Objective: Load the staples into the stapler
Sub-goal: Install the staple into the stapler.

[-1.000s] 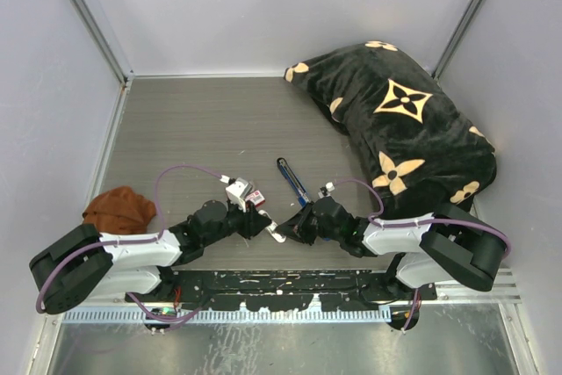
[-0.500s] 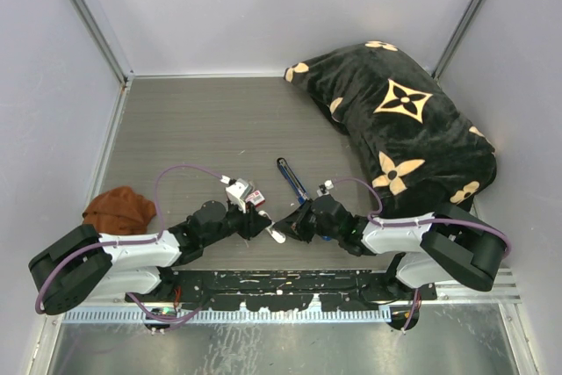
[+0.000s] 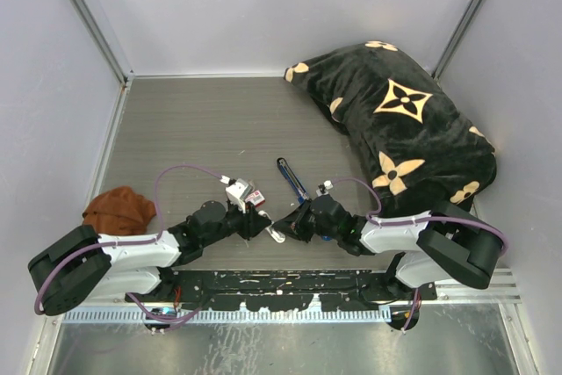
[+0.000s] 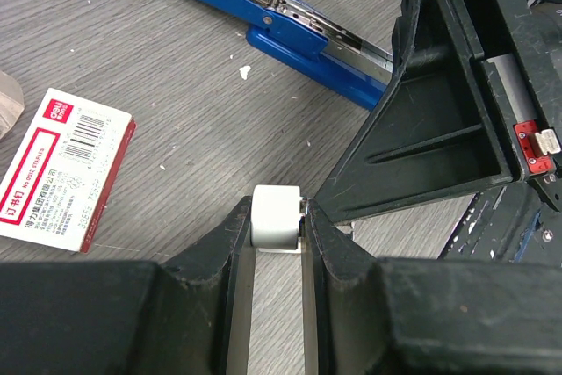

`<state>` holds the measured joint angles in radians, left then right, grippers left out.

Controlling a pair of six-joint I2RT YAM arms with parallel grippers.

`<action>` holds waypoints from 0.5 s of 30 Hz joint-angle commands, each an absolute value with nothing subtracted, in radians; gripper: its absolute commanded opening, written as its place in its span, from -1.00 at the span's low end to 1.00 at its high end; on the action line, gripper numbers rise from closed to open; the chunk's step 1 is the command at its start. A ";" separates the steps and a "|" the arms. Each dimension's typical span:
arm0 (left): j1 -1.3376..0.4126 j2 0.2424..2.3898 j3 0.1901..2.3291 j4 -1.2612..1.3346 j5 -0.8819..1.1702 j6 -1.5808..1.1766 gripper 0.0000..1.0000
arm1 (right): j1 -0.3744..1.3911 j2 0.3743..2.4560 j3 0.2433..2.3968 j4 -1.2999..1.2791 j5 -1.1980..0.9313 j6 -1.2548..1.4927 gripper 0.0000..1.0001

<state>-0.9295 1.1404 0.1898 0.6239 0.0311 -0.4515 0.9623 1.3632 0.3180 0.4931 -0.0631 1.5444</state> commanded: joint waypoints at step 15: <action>-0.933 1.101 0.191 0.689 0.021 -0.439 -1.00 | 0.972 1.327 0.327 0.453 -0.023 1.562 -0.83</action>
